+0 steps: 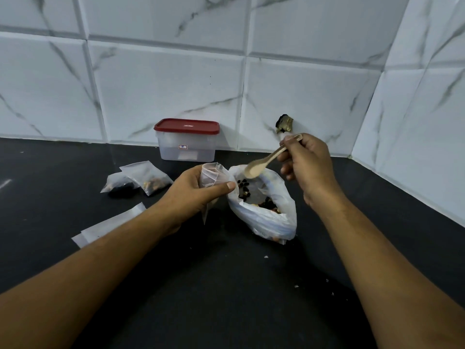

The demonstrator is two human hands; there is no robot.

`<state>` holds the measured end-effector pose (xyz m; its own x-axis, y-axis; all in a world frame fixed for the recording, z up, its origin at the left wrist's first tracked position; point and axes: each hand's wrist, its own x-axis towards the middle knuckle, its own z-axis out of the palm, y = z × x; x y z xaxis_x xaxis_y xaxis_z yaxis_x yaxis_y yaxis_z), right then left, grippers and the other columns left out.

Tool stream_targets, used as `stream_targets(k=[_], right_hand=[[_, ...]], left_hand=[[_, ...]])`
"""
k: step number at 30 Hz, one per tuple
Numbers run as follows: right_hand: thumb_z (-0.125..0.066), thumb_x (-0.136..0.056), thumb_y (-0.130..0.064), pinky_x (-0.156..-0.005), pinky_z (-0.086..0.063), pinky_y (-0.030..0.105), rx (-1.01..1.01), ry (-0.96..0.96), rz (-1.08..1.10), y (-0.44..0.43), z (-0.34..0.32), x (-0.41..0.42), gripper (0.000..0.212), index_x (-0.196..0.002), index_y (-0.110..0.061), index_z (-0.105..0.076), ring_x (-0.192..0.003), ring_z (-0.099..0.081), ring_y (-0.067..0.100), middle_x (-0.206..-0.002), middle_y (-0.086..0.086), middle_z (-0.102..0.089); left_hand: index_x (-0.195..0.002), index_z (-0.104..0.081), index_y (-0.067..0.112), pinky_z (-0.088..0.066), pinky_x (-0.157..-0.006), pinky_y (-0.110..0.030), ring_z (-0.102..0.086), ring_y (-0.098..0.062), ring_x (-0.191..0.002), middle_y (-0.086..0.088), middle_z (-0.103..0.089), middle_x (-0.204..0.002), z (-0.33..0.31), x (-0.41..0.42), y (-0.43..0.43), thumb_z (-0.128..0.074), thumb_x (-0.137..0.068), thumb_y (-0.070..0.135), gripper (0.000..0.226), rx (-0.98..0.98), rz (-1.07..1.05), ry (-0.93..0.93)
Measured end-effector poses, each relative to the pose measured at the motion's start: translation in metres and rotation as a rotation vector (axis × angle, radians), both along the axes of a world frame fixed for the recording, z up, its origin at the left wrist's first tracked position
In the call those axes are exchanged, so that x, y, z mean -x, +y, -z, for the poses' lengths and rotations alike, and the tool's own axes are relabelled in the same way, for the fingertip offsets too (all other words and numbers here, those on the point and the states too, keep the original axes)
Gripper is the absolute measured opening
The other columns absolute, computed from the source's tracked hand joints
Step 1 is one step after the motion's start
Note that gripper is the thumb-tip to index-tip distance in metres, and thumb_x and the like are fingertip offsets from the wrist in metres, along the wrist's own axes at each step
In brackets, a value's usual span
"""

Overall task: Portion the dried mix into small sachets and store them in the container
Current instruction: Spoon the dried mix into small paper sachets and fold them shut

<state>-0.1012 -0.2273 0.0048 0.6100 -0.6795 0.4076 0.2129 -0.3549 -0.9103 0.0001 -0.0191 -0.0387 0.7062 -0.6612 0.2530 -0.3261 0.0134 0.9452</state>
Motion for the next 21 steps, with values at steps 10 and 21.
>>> stream_targets(k=[10, 21], right_hand=[[-0.063, -0.101, -0.033, -0.075, -0.058, 0.042, 0.815, 0.312, 0.024, -0.001, 0.02, -0.002, 0.004, -0.101, -0.03, -0.065, -0.079, -0.064, 0.008, -0.088, -0.013, -0.068], [-0.07, -0.099, -0.028, -0.068, -0.058, 0.028, 0.551, 0.325, -0.285, 0.005, 0.015, 0.0, 0.012, -0.104, -0.021, -0.078, -0.068, -0.067, 0.009, -0.088, -0.004, -0.076]], left_hand=[[-0.128, -0.065, 0.026, -0.055, -0.095, -0.03, -0.073, -0.004, -0.102, 0.009, -0.077, -0.112, 0.003, -0.005, 0.0, -0.081, -0.085, 0.037, 0.047, -0.111, 0.019, -0.007], [-0.123, -0.066, 0.031, -0.054, -0.104, -0.039, -0.073, -0.006, -0.104, 0.01, -0.077, -0.112, 0.003, -0.007, 0.001, -0.08, -0.086, 0.033, 0.04, -0.177, 0.022, -0.004]])
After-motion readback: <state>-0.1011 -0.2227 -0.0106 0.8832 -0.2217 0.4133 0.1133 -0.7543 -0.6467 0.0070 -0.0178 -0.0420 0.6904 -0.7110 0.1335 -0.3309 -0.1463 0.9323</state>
